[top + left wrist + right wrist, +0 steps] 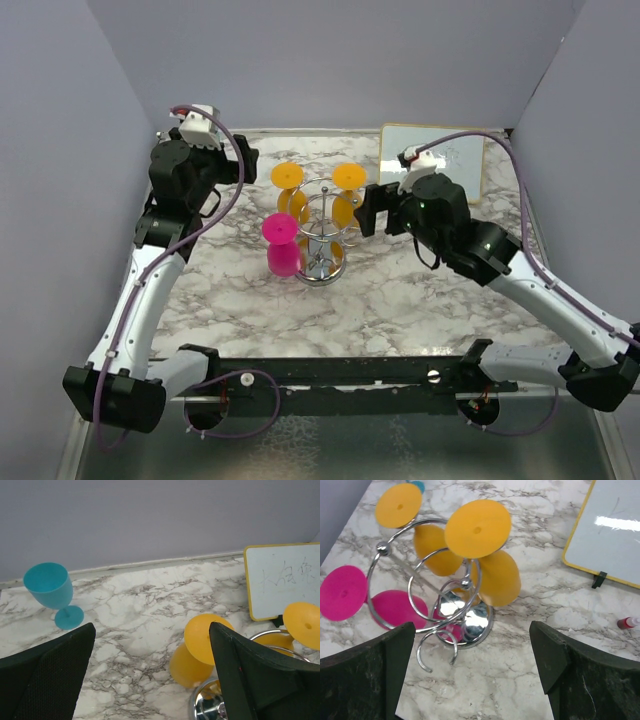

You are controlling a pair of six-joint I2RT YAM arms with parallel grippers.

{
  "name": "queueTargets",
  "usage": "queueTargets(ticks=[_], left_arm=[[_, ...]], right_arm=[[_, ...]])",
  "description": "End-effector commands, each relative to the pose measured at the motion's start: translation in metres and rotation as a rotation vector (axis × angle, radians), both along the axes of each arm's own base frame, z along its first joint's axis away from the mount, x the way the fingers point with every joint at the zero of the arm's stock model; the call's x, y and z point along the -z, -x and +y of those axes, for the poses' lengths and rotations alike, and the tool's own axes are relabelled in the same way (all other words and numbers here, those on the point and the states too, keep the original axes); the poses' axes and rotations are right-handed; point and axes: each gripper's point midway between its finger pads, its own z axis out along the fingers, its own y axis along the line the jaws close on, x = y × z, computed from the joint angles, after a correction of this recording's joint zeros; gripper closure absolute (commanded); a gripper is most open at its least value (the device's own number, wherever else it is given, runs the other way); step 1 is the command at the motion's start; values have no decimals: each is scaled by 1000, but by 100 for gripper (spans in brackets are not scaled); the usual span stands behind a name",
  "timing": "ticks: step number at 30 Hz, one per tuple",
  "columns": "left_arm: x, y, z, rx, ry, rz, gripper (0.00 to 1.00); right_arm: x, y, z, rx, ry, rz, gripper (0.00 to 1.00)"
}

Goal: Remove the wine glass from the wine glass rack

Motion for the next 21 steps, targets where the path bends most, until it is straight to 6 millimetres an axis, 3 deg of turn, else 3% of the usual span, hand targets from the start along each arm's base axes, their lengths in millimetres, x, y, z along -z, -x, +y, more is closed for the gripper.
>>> queueTargets(ticks=[1, 8, 11, 16, 21], left_arm=[[-19, -2, 11, -65, -19, -91, 0], [-16, 3, -4, -54, -81, -90, 0], [-19, 7, 2, -109, -127, -101, 0], [-28, 17, 21, -244, -155, -126, 0], [-33, 27, 3, -190, -112, -156, 0]], right_arm=[[-13, -27, -12, -7, -48, 8, 0], [-17, -49, -40, -10, -155, 59, 0], [-20, -54, -46, -30, -252, 104, 0], [-30, -54, -43, -47, -378, 127, 0], [-42, -53, -37, -54, -491, 129, 0]])
